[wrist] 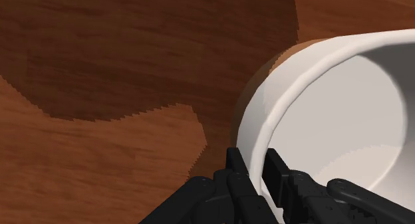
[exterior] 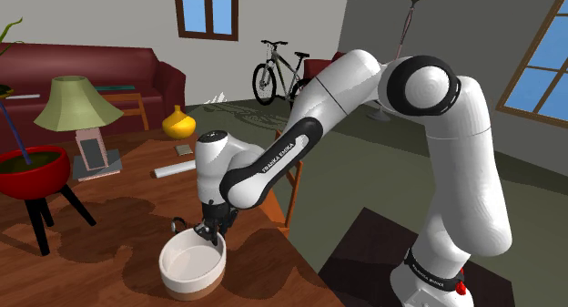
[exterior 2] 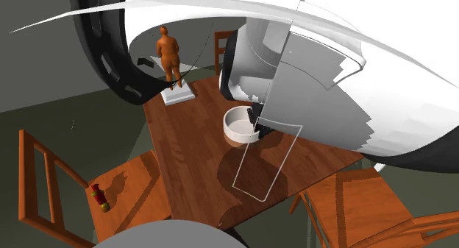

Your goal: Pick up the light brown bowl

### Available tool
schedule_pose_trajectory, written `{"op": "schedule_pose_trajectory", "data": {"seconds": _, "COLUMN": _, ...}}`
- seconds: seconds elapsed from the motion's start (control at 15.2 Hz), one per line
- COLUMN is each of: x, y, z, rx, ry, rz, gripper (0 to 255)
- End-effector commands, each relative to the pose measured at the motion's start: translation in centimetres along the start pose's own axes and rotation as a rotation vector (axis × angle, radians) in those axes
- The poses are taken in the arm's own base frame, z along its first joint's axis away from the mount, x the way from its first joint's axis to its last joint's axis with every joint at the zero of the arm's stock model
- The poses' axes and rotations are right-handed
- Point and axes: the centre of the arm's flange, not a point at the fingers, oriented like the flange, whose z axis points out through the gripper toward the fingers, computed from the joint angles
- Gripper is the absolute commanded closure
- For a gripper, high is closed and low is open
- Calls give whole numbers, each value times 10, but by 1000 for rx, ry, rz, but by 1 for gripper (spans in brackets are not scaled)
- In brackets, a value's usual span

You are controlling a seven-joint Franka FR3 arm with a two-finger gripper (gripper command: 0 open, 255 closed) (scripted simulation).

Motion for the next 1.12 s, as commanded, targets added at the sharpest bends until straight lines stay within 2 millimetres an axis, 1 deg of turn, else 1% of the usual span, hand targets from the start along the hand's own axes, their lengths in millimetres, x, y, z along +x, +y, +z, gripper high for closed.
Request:
{"op": "schedule_pose_trajectory", "data": {"seconds": 0.0, "x": 0, "y": 0, "z": 0, "rx": 0, "ry": 0, "rz": 0, "gripper": 255}}
{"op": "schedule_pose_trajectory", "data": {"seconds": 0.2, "x": 0, "y": 0, "z": 1, "rx": 0, "ry": 0, "rz": 0, "gripper": 255}}
{"op": "schedule_pose_trajectory", "data": {"seconds": 1.06, "x": -1, "y": 0, "z": -68, "rx": 0, "ry": 0, "rz": 0, "gripper": 255}}
